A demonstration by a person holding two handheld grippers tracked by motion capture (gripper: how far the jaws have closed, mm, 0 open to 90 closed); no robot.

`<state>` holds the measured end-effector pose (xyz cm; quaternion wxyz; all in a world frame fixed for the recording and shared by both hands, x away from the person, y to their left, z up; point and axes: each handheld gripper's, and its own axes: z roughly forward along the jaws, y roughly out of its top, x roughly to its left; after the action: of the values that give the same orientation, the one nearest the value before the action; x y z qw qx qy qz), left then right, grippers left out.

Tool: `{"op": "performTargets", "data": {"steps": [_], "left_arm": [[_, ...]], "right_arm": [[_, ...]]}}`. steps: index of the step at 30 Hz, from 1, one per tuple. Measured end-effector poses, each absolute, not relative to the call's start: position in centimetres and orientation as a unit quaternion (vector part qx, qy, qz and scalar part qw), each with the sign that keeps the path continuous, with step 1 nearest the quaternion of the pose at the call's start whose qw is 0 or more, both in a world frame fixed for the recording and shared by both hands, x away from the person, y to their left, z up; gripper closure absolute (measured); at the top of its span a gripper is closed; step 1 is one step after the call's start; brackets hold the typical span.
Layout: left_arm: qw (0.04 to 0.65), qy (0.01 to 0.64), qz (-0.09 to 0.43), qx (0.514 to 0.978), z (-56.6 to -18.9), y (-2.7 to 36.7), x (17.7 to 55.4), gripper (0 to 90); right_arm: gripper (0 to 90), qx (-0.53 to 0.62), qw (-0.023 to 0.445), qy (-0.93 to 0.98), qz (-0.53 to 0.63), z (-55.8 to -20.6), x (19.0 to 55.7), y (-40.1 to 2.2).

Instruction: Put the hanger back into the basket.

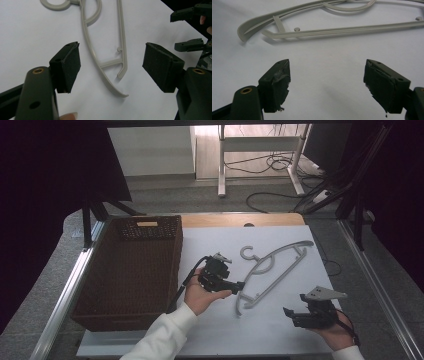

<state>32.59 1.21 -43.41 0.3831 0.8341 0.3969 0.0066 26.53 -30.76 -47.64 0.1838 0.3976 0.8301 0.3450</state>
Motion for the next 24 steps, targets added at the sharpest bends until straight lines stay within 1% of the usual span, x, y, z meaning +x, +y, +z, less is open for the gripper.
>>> {"op": "performTargets", "data": {"steps": [9, 17, 24], "left_arm": [[0.385, 0.399, -0.001, 0.832, -44.1, 0.0, 33.8, 32.1], [0.376, 0.408, -0.002, 0.832, -45.5, -1.2, 35.3, 35.5], [0.368, 0.418, 0.0, 0.831, -46.6, -1.5, 36.3, 39.6]], "right_arm": [[22.2, 0.399, 0.186, 0.83, 0.344, -47.7, 26.6, -30.8], [22.1, 0.392, 0.183, 0.831, 0.35, -47.7, 26.5, -30.8], [22.1, 0.393, 0.184, 0.831, 0.348, -47.8, 26.6, -30.9]]}}
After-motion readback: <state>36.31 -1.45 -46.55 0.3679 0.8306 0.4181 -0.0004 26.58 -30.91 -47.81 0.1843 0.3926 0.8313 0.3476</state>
